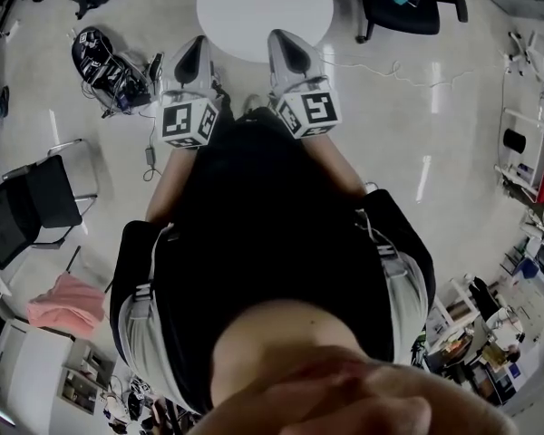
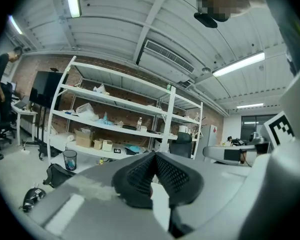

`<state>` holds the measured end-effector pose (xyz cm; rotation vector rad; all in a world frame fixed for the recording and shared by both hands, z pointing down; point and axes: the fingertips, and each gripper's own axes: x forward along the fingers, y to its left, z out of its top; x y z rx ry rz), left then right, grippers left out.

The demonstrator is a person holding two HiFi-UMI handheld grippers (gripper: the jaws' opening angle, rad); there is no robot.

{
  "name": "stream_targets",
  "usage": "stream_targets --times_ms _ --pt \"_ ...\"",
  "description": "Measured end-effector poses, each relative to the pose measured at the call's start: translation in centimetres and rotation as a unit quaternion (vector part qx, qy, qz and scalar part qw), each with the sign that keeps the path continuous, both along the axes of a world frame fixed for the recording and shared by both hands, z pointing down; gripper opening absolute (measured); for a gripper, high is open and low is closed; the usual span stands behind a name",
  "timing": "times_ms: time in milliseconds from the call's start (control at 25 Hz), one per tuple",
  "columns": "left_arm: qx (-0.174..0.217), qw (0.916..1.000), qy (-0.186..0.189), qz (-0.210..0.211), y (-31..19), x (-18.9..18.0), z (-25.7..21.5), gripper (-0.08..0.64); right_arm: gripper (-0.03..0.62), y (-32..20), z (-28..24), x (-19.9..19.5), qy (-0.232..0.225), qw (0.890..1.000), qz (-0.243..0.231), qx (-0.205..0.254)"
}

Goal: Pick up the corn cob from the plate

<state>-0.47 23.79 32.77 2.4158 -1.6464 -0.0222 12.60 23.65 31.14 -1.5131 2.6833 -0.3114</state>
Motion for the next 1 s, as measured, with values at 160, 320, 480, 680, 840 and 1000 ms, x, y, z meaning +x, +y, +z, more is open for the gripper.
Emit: stream_targets --times_ms 160,320,480,680,840,1000 --pt "-0.005 0.9999 0.002 0.009 -0.9 0.6 0.6 0.006 0.008 -1.1 0.6 0.3 -0.003 1.0 0.001 -0.004" --pt "-0.006 0.9998 0.004 0.02 -2.7 0.0 0.5 0.006 0.008 -2.7 0.4 -0.3 0.001 1.0 0.007 -0.003" --pt "-0.008 0.9995 0.007 0.03 -4.9 -0.4 0.8 0.006 0.008 -4.7 0.5 -0.9 0.007 1.0 0.017 -0.003" --pt "-0.005 0.9988 0.013 0.047 -7.7 -1.1 0.6 0.006 0.008 -7.1 0.7 -1.7 0.013 0.999 0.029 -0.008" --pt "-0.01 0.9982 0.013 0.057 -10.5 -1.7 1.0 0.006 0.008 -9.4 1.1 -2.4 0.013 0.999 0.039 -0.014" --pt "-0.013 0.9975 0.015 0.067 -12.6 -2.4 1.1 0.006 0.008 -11.5 1.3 -3.3 0.017 0.999 0.047 -0.019"
